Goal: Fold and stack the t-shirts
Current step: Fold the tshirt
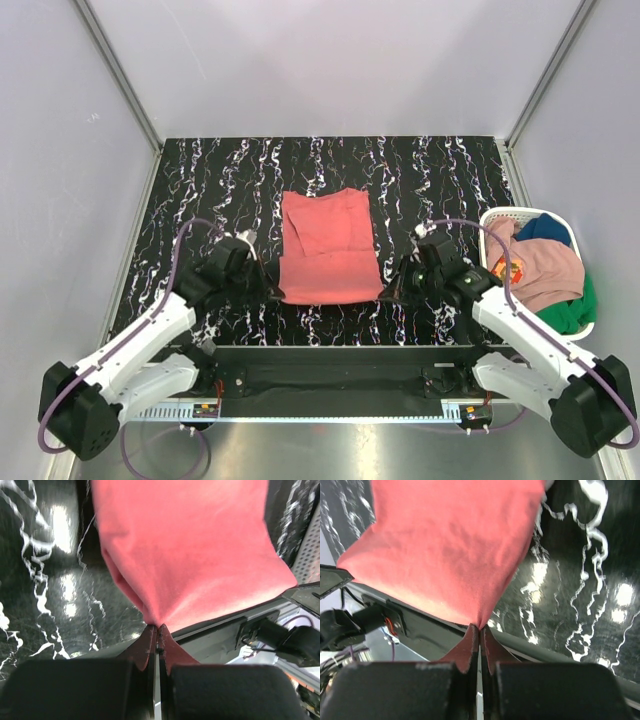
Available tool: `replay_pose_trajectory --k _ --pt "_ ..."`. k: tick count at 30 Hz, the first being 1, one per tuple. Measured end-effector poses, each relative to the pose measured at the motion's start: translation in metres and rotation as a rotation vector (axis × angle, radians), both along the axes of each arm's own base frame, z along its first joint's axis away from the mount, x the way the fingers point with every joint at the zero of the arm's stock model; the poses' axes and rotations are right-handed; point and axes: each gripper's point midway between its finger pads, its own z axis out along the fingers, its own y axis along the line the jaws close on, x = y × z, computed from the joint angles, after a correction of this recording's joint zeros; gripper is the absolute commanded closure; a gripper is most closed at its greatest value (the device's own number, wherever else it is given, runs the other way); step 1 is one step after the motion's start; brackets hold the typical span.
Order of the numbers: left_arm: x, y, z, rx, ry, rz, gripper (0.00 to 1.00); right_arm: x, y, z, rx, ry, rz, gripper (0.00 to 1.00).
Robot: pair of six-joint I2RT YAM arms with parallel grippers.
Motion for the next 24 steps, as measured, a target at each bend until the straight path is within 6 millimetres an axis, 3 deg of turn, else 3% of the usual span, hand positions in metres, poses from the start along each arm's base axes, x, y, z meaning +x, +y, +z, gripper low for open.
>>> replay_pose_trajectory --k 5,11,17,24 --pt "0.027 0.002 0.030 0.032 -0.063 0.022 1.00 0.031 0.005 0.035 -0.022 -0.085 -0.023 1.00" --pt "0.069 0.014 0.053 0.074 -0.104 0.075 1.00 0.077 0.017 0.068 -0.075 -0.164 -0.039 1.00" --pt "0.112 0.022 0.063 0.098 -0.100 0.110 1.00 0.125 0.031 0.086 -0.132 -0.213 -0.035 1.00" --pt "0.171 0.020 0.095 0.079 -0.176 0.115 1.00 0.178 0.033 0.101 -0.171 -0.254 -0.058 1.00"
